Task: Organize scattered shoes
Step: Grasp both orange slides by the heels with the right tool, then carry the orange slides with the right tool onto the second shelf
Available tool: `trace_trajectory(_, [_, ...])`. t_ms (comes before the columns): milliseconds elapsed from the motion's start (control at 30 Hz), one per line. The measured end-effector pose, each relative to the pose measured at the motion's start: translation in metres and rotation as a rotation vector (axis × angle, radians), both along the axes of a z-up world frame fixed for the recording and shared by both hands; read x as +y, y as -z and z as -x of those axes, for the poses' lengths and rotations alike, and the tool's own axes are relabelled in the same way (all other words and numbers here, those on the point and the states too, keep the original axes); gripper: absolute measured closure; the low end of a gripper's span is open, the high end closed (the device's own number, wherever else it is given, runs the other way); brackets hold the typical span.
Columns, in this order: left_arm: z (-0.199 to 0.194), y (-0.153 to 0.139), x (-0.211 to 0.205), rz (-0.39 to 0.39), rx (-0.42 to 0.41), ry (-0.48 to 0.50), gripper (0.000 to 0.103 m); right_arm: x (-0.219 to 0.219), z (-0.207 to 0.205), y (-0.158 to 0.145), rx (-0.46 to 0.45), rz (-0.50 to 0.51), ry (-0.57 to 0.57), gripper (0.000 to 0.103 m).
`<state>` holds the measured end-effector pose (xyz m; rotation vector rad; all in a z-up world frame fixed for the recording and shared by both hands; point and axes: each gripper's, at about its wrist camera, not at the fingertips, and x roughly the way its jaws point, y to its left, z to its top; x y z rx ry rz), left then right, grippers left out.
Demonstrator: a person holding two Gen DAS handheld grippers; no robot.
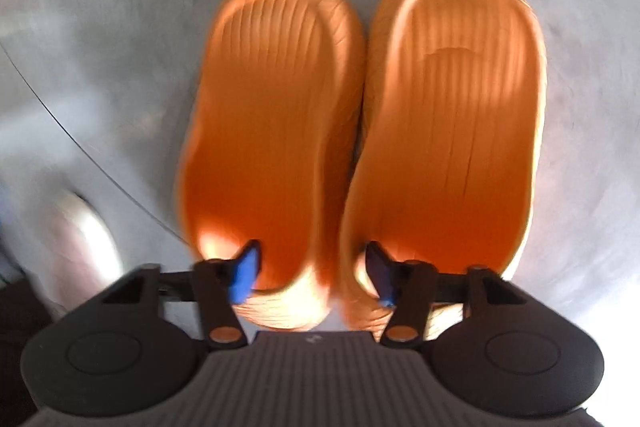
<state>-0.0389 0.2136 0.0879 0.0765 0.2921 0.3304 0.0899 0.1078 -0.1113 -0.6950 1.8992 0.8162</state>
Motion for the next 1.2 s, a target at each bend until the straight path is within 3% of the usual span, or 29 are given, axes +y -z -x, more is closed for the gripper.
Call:
trace_trajectory(133, [-0.003,-0.006,0.006,0.026,-0.008,0.002,0.001,-0.002,0.026,-0.021,-0.141,-0.046,-0.182,0.078])
trace_trajectory(233, [-0.007,-0.006,-0.005,0.029,-0.016,0.042,0.001,-0.021,0.036,-0.041,-0.212,-0.133,-0.163,0.079])
trace_trajectory(533, [-0.02,-0.009,-0.066,-0.018,-0.045,0.19,0.001,-0.137,-0.003,-0.114,-0.465,-0.395,0.352,0.08])
trace_trajectory(633, [-0.025,-0.016,-0.084,-0.041,-0.063,0.228,0.001,-0.173,-0.019,-0.156,-0.583,-0.477,0.493,0.08])
trace_trajectory(667, [-0.026,-0.019,-0.09,-0.051,-0.073,0.238,0.001,-0.191,-0.031,-0.185,-0.643,-0.512,0.545,0.08])
trace_trajectory(733, [-0.027,-0.026,-0.098,-0.062,-0.1,0.258,0.001,-0.206,-0.044,-0.216,-0.696,-0.532,0.575,0.08])
trace_trajectory(833, [-0.03,-0.036,-0.108,-0.045,-0.115,0.282,0.001,-0.223,-0.079,-0.27,-0.774,-0.508,0.588,0.08])
trace_trajectory(1000, [-0.053,-0.043,-0.127,-0.024,-0.1,0.332,0.001,-0.211,-0.182,-0.341,-0.841,-0.374,0.547,0.08])
trace_trajectory(1067, [-0.059,-0.043,-0.135,-0.046,-0.108,0.355,0.001,-0.197,-0.221,-0.357,-0.879,-0.329,0.543,0.08])
trace_trajectory(1200, [-0.075,-0.035,-0.156,-0.098,-0.091,0.426,0.001,-0.175,-0.259,-0.362,-0.944,-0.277,0.521,0.08])
